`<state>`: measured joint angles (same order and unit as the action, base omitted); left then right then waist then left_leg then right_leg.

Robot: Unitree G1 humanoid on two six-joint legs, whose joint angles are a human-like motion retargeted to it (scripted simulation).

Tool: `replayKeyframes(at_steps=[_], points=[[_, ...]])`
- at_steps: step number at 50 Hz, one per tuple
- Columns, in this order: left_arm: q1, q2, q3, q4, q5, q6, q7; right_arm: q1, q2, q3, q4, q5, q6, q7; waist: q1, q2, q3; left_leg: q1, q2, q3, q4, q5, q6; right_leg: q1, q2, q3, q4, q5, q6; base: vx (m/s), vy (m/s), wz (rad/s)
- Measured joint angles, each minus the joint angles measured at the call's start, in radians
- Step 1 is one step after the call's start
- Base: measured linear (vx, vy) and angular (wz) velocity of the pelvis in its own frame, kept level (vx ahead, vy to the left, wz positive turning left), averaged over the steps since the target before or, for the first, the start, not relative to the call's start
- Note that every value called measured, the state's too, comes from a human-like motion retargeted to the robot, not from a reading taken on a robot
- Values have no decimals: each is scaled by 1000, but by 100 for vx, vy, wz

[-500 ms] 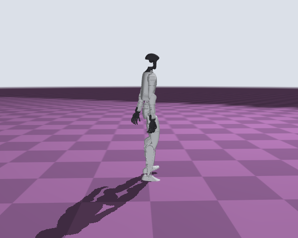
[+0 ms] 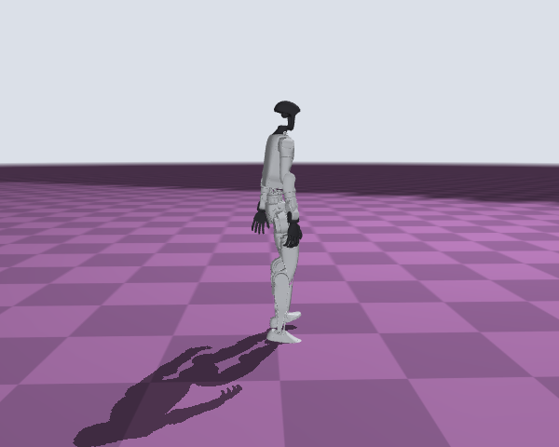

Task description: Upper body actions

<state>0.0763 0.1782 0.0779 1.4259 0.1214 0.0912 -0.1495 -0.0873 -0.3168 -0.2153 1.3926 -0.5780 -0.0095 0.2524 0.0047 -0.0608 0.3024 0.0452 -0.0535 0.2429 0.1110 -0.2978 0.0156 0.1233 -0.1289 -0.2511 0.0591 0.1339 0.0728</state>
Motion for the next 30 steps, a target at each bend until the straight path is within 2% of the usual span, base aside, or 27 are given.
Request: replayKeyframes(at_steps=[5, 8, 12, 14, 18, 20, 22, 25, 30], points=[[-14, -9, 20, 16, -8, 38, -70, -143, -87, -74, -88, 82, 47, 20, 10, 17, 41, 30, 38, 72, -20, -15, 15, -50, 38, 81, 108, -23, -11, -4, 13, -83], [-9, -16, 44, 8, -30, 31, -40, -209, -134, -117, -161, 175, 29, 98, -20, 6, 50, 53, 31, 78, -43, -12, 25, -25, 35, 68, 105, -23, -15, -1, 2, -2], [16, -29, 90, 12, -38, 28, 22, -262, -188, -220, -256, 334, 31, 152, -28, -22, -5, 74, -2, 79, -79, -5, 36, 12, 6, 26, 35, -18, 1, 15, 0, 23], [18, -32, 96, 23, -41, 26, 20, -282, -211, -277, -299, 438, 56, 130, -12, -28, -40, 71, -12, 81, -88, -2, 35, 16, -5, 2, 10, -10, 3, 18, -3, 24], [7, -34, 109, 54, -67, 34, -3, -341, -248, -366, -432, 758, 119, -89, 16, -42, -99, 46, -16, 66, -81, -1, 25, 16, -19, -61, -16, -7, 7, 9, -8, 34], [2, -31, 125, 62, -95, 29, -17, -398, -256, -366, -552, 958, 147, -316, 8, -48, -111, 45, -13, 61, -77, 1, 20, 18, -15, -52, -16, -13, 6, 5, -9, 32], [7, -30, 133, 61, -104, 30, -24, -437, -263, -347, -643, 1014, 107, -445, -9, -49, -126, 43, -11, 51, -77, 5, 17, 22, -11, -59, -19, -19, 4, 6, -7, 34], [8, -25, 150, 62, -100, 32, -15, -481, -292, -300, -774, 1013, 50, -570, -27, -52, -147, 40, -6, 46, -79, 8, 12, 24, -5, -68, -23, -27, 2, 4, -7, 23], [11, -22, 163, 68, -96, 33, -9, -530, -369, -217, -1006, 811, 58, -636, -30, -51, -184, 36, -1, 37, -77, 8, 0, 28, 3, -76, -34, -34, -2, 4, -5, 9]])
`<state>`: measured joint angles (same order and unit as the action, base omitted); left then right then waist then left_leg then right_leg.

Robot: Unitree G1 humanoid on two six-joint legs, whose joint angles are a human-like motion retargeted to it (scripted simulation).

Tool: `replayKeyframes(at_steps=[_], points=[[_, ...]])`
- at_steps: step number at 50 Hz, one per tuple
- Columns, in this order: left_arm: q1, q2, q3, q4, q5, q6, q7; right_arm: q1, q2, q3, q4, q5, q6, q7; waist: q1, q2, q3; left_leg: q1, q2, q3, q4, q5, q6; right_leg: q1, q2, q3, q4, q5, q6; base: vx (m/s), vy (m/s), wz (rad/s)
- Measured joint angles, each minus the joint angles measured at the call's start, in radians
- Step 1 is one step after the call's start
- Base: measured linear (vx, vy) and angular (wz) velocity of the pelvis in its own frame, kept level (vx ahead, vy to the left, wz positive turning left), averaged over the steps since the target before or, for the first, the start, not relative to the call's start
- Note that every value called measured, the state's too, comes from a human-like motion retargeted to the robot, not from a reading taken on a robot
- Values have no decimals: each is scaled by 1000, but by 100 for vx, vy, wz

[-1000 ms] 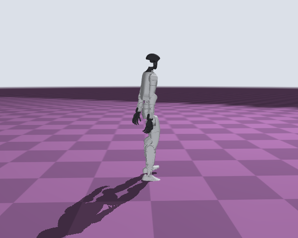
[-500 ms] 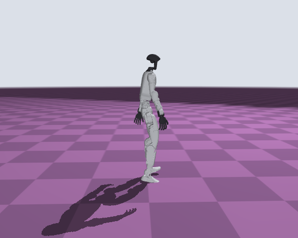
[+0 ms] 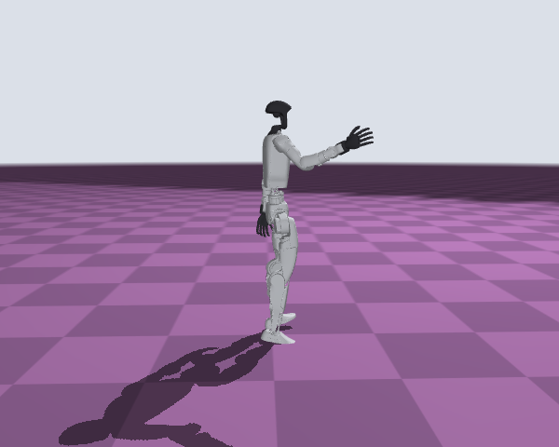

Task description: Upper body actions

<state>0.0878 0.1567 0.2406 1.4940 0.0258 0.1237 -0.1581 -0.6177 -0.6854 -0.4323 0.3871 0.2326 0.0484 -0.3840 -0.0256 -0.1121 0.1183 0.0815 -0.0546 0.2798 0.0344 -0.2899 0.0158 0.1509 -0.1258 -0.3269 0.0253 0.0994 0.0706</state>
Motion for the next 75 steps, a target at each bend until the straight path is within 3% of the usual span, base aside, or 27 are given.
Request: replayKeyframes(at_steps=[6, 10, 14, 16, 20, 22, 25, 32, 38, 41, 45, 49, 52, 57, 62, 66, 70, 75], points=[[-1, -10, 26, 3, -28, 1, 5, -1, -145, 84, -289, -353, -96, -146, 0, 7, -18, 3, 6, 2, 3, -4, -11, -2, 9, 9, 1, -10, -5, 0, 0, 0], [1, -11, 24, 4, -23, 1, -1, 44, -313, 72, -491, -714, -168, -289, -14, 14, -31, -1, 10, -3, 3, -4, -15, -3, 15, 7, -1, -17, -6, 0, 0, 0], [-7, -15, 15, 7, -2, 2, 2, 100, -411, 18, -716, -1142, -158, -610, -18, 21, -43, -7, 11, -8, 1, -3, -18, -5, 18, 2, -4, -22, -8, 0, 0, 0], [-8, -18, 12, 5, 3, 0, 2, 123, -437, 6, -819, -1241, -206, -741, -17, 22, -49, -9, 11, -10, -2, -1, -18, -7, 19, -2, -4, -25, -8, 0, 0, 0], [-11, -25, 5, 1, -5, -5, -5, 148, -414, 21, -929, -1195, -351, -731, -11, 24, -54, -9, 12, -14, -7, 2, -19, -5, 21, -7, -5, -30, -9, 0, 0, 0], [-12, -29, 5, 1, -8, -7, -8, 151, -384, 13, -939, -1162, -357, -716, -13, 26, -55, -9, 13, -17, -8, 3, -19, -3, 22, -11, -6, -31, -9, 0, 0, 0], [-12, -30, 5, 3, -3, -7, -9, 161, -345, -13, -900, -1126, -302, -711, -12, 27, -58, -11, 13, -20, -9, 4, -19, -3, 23, -15, -7, -33, -9, 0, 0, 0], [7, -31, 14, 14, 2, -4, 0, 139, -190, -26, -596, -982, -163, -494, -6, 19, -81, -16, 12, -22, -15, 7, -21, -8, 24, -19, -10, -35, -10, 0, 0, 0], [18, -33, 33, 37, -10, 5, -5, 69, -27, -17, -386, -793, -19, -449, -16, 18, -91, -17, 14, -24, -16, 6, -22, -10, 27, -20, -11, -36, -12, 0, 0, 0], [27, -35, 29, 36, -6, 4, -10, 43, 30, -19, -352, -636, -34, -439, -19, 21, -90, -16, 14, -24, -17, 6, -22, -10, 28, -21, -11, -36, -12, 0, 0, 0], [36, -34, 15, 37, 3, 2, -12, 18, 69, -7, -370, -505, -158, -482, -22, 27, -89, -15, 15, -20, -17, 6, -23, -10, 28, -20, -12, -35, -13, 0, 0, 0], [38, -32, 10, 46, 14, 8, -11, 14, 23, 35, -437, -578, -254, -555, -23, 36, -92, -13, 14, -14, -18, 5, -24, -13, 27, -14, -11, -34, -14, 0, 0, 0], [34, -34, 9, 44, 9, 10, -13, 18, -49, 59, -519, -743, -280, -572, -23, 41, -87, -10, 14, -11, -18, 4, -24, -12, 27, -10, -10, -33, -15, 0, 0, 0], [28, -33, 0, 28, 4, 6, -10, 8, -208, 118, -685, -1066, -425, -594, -28, 47, -88, -10, 14, -10, -19, 5, -23, -13, 27, -9, -9, -33, -15, 0, 0, 0], [14, -24, -25, 14, 10, 3, -11, -30, -312, 201, -784, -1213, -458, -652, -32, 48, -86, -12, 14, -13, -18, 6, -22, -12, 26, -13, -9, -33, -15, 0, 0, 0], [6, -27, -38, -3, 18, -2, -8, -50, -315, 235, -775, -1222, -477, -650, -31, 50, -81, -11, 15, -15, -19, 8, -21, -10, 27, -14, -9, -33, -16, 0, 0, 0], [6, -35, -39, -18, 18, -10, -8, -56, -269, 228, -711, -1186, -413, -645, -30, 51, -79, -11, 16, -16, -19, 9, -20, -10, 28, -14, -9, -32, -17, 0, 0, 0], [11, -39, -35, -9, 17, -11, -8, -42, -162, 182, -599, -1102, -202, -618, -31, 48, -85, -14, 15, -19, -20, 10, -18, -11, 28, -17, -10, -31, -17, 0, 0, 0]])
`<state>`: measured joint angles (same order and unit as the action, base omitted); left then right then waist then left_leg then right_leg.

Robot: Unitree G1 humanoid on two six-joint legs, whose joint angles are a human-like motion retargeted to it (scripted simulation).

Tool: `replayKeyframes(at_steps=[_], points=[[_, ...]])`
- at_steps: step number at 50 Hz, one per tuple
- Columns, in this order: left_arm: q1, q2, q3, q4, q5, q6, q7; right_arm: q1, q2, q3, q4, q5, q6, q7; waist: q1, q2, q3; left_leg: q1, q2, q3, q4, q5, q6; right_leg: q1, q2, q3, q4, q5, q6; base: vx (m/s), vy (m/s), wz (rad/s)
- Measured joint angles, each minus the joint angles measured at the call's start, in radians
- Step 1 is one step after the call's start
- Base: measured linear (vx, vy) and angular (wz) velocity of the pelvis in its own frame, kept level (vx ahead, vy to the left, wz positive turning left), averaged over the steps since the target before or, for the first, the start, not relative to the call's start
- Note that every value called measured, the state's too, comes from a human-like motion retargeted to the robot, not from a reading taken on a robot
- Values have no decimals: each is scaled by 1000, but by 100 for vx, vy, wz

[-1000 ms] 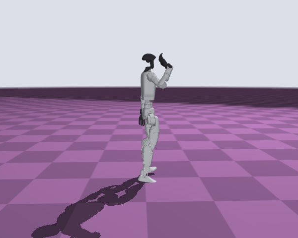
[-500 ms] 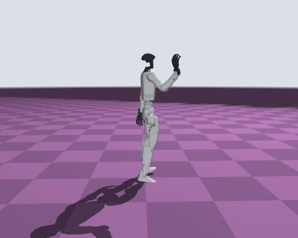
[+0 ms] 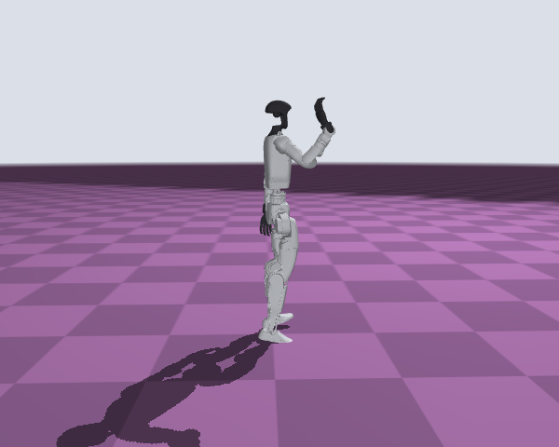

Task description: Upper body actions

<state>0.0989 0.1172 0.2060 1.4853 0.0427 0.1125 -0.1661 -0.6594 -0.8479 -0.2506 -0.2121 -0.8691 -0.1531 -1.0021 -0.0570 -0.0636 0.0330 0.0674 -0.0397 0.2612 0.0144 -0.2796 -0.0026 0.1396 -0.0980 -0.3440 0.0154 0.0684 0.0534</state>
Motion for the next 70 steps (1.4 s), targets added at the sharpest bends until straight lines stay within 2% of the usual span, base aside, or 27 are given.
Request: replayKeyframes(at_steps=[2, 5, 14, 16, 20, 23, 25, 30, 34, 42, 48, 52, 55, 60, 63, 70], points=[[3, 0, 2, 10, 0, 2, -1, 7, 49, -22, 45, 59, 43, 13, -1, -2, -3, -1, -1, -2, 0, 0, 0, 0, 0, -1, 0, 0, 0, 0, 0, 0], [8, 1, 4, 26, 3, 5, -6, 17, 124, -56, 97, 149, 59, 6, -2, -4, -4, -1, -2, -6, 1, 0, 1, 1, 0, -3, 0, -1, -1, 0, 0, 0], [31, 10, -8, 56, 22, 6, -7, 24, 228, -116, 95, 327, -8, -94, -14, -6, -12, -1, -5, -21, -3, -1, 1, 0, -1, -15, 0, -2, -1, 0, 0, 2], [34, 13, -8, 59, 22, 8, -11, 20, 213, -104, 73, 310, -27, -93, -10, -6, -12, -3, -4, -16, -2, 0, 1, -2, -1, -10, 0, -1, -1, 0, 0, 0], [35, 15, -8, 61, 18, 11, -15, 6, 150, -52, 12, 223, -130, -63, -11, -4, -10, -2, -3, -14, -1, -1, 2, -3, 0, -6, 1, 0, -2, 0, 0, 0], [28, 17, -11, 56, 19, 12, -13, -20, 53, 17, -60, 88, -213, -88, -12, -3, -5, 0, -3, -13, -1, -1, 2, -3, 0, -3, 2, 1, -3, 0, 0, 0], [25, 18, -14, 49, 20, 12, -12, -43, -13, 64, -106, -6, -228, -98, -13, -3, -4, 0, -3, -14, -1, 0, 2, -3, 0, -4, 2, 1, -4, 0, 0, 0], [9, 18, -30, 33, 12, 3, -1, -103, -115, 152, -170, -162, -186, -65, -14, -4, -1, -3, -3, -16, -1, 3, 4, 0, -1, -10, 2, 1, -3, 0, 0, 0], [0, 15, -46, 16, 18, -3, 6, -108, -104, 157, -145, -158, -186, -74, -15, -3, -3, -8, -5, -23, -1, 6, 5, 1, -3, -19, 1, 0, -2, 0, 0, 4], [-9, 5, -49, 2, 19, -14, 12, -26, 28, 13, -12, -71, -94, -82, -14, -5, -5, -14, -9, -33, 0, 9, 7, 4, -5, -31, -2, -2, -1, 0, 0, 0], [0, 6, -50, 27, 3, -27, 59, -5, 199, -77, 122, 118, -38, -118, -2, -8, -10, -12, -11, -28, -2, 6, 6, -2, -6, -24, -1, 1, -4, 0, 0, 0], [8, 9, -46, 44, 7, -22, 63, -8, 276, -96, 161, 282, -55, -102, 3, -7, -12, -10, -10, -22, -4, 6, 6, -7, -6, -18, 0, 3, -5, 0, 0, 0], [16, 10, -44, 51, 3, -21, 63, -3, 288, -90, 157, 331, -87, -85, 0, -4, -13, -11, -8, -20, -4, 6, 6, -9, -5, -17, 1, 3, -5, 0, 0, 0], [24, 13, -42, 55, 4, -17, 66, 29, 229, -59, 117, 236, -139, -103, -9, 0, -8, -8, -6, -15, -4, 6, 6, -7, -3, -13, 1, 4, -5, 0, 0, 0], [19, 13, -42, 53, 7, -14, 65, 73, 151, -20, 80, 96, -196, -119, -14, 3, -1, -5, -7, -15, -4, 6, 6, -3, -3, -12, 0, 4, -5, 0, 0, 0], [1, 8, -53, 25, 2, -17, 59, 254, 43, 74, 66, -101, -287, -135, -13, 5, 18, -1, -6, -20, -2, 8, 9, 8, -1, -15, -1, 4, -5, 0, 0, 0]])
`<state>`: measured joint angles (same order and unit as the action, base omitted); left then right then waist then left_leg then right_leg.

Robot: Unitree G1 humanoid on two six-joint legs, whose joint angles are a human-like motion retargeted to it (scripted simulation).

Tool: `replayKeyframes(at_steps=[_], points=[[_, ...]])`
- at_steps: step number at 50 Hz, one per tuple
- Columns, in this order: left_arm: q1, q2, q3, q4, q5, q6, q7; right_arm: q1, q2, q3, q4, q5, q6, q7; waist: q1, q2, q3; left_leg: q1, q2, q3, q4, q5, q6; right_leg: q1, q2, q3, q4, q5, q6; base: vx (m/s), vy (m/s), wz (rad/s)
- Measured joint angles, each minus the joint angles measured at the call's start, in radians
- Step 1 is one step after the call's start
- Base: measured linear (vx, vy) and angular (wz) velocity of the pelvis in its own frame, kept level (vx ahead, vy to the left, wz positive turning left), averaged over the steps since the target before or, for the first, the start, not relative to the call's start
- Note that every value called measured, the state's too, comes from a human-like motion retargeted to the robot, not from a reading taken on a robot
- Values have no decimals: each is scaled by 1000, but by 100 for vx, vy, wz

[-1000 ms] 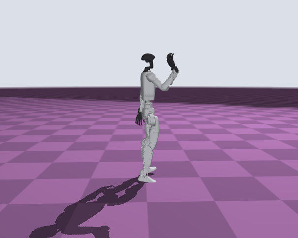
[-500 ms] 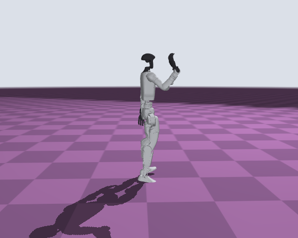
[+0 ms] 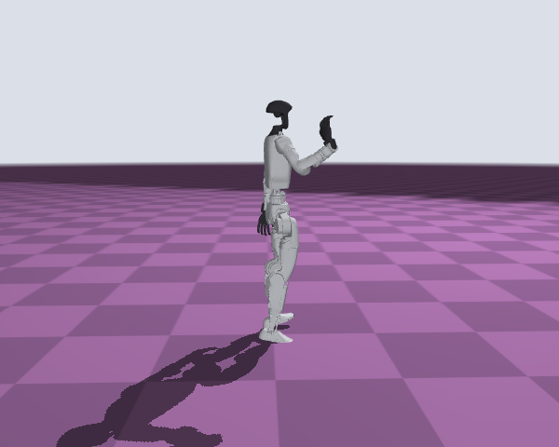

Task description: Upper body actions

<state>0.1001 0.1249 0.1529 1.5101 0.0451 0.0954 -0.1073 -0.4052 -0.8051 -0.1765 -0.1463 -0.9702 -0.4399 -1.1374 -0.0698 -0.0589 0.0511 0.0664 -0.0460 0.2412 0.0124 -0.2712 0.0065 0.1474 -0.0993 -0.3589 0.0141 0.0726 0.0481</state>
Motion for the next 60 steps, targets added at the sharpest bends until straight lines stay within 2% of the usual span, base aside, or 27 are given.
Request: replayKeyframes(at_steps=[5, 6, 8, 13, 15, 16, 17, 21, 24, 25, 27, 29, 34, 39, 43, 47, 50, 56, 60], points=[[-8, 0, -22, -26, 2, -5, -6, 142, 135, 118, 248, 24, -71, 160, 10, -4, 12, 3, 0, -4, 1, 4, 1, 9, 0, -5, -2, 1, -1, 0, 0, 0], [-10, 0, -27, -28, 3, -5, -9, 167, 202, 149, 358, 58, -49, 260, 13, -4, 14, 3, 0, -4, 1, 4, 1, 10, 1, -6, -2, 1, -1, 0, 0, 0], [-13, 0, -32, -30, 7, -3, -15, 212, 324, 197, 584, 137, 43, 520, 19, -4, 14, 2, 1, -5, 1, 6, 2, 9, 1, -7, -3, 2, -3, 0, 0, 0], [-12, 1, -44, -26, 18, 3, -30, 300, 567, 206, 1162, 300, 458, 1361, 28, -3, 13, -5, 0, -9, 0, 8, 1, 7, 1, -12, -5, 1, -4, 0, 0, 0], [-7, -1, -48, -21, 25, 5, -33, 335, 621, 203, 1368, 347, 481, 1510, 27, -1, 15, -6, 0, -10, 1, 9, 0, 6, 1, -14, -5, 0, -4, 0, 0, 0], [-7, -1, -55, -15, 29, 6, -34, 348, 626, 220, 1471, 358, 479, 1523, 32, 1, 19, -5, 0, -10, 1, 9, 0, 7, 1, -13, -4, -1, -5, 0, 0, 0], [-7, -1, -62, -9, 32, 7, -36, 362, 632, 241, 1563, 354, 482, 1510, 37, 4, 24, -4, 0, -12, 0, 9, 0, 8, 2, -14, -4, -1, -5, 0, 0, 0], [-9, -13, -56, 14, 24, 20, -54, 423, 677, 314, 1767, 196, 517, 1236, 31, 17, 37, 6, -5, -31, -7, 4, 1, 9, 3, -31, -3, -4, -6, -1, -1, 8], [5, -35, 2, 19, -46, 22, -62, 485, 699, 244, 1775, 234, 561, 1105, 131, 28, 37, 13, 16, 78, -7, -11, -8, -33, 13, 73, 25, -7, -16, -1, 2, -160], [11, -39, 16, 18, -73, 21, -62, 500, 706, 206, 1760, 306, 540, 1112, 140, 30, 35, 9, 20, 90, -6, -11, -9, -42, 9, 82, 30, -5, -13, -2, 0, -20], [18, -44, 56, 14, -136, 27, -68, 504, 703, 124, 1731, 475, 463, 1195, 77, 28, 37, -10, 8, 36, 2, 1, -3, -23, 7, 31, 9, 1, -16, -3, 1, 102], [20, -37, 97, 16, -171, 38, -82, 490, 682, 61, 1720, 528, 439, 1237, 27, 32, 39, -14, 1, 1, 3, 6, 0, -9, 0, -4, -2, 5, -10, -3, 4, 73], [1, 83, 199, 24, -116, 124, -61, 413, 596, -86, 1693, 555, 490, 1267, 14, 42, 38, -7, 0, 9, 3, 3, 1, -7, -1, 5, -1, 9, -10, -2, 4, -7], [-15, 312, 309, -43, 22, 179, 20, 324, 461, -259, 1645, 622, 510, 1243, 19, 31, 18, -11, -3, 2, 3, 4, 1, -8, -5, -2, 0, 7, -9, 0, 0, 0], [-49, 459, 513, -146, 18, 195, 116, 231, 315, -371, 1581, 716, 537, 1222, 21, 25, -6, -18, -2, -3, 3, 6, 1, -13, -5, -7, 0, 6, -7, 0, 0, 0], [-141, 589, 713, -281, -191, 150, 223, 108, 177, -411, 1450, 784, 523, 1192, 17, 19, -40, -25, -3, -7, 3, 6, 0, -20, -6, -11, 1, 5, -7, 1, 0, 2], [-215, 679, 758, -350, -290, 92, 301, 21, 115, -400, 1335, 798, 527, 1160, 15, 20, -63, -31, -4, -10, 4, 5, -1, -25, -7, -14, 2, 3, -6, 2, 1, 2], [-364, 839, 685, -584, -291, 5, 461, -156, 24, -268, 1004, 847, 507, 891, 10, 24, -99, -37, -5, -13, 6, 2, -2, -32, -6, -14, 4, -1, -6, 0, 0, 0], [-460, 892, 606, -815, -222, -78, 565, -238, -22, -159, 768, 767, 461, 677, 1, 24, -113, -40, -7, -17, 7, 1, -3, -33, -7, -18, 3, -3, -5, 0, 0, 0]])
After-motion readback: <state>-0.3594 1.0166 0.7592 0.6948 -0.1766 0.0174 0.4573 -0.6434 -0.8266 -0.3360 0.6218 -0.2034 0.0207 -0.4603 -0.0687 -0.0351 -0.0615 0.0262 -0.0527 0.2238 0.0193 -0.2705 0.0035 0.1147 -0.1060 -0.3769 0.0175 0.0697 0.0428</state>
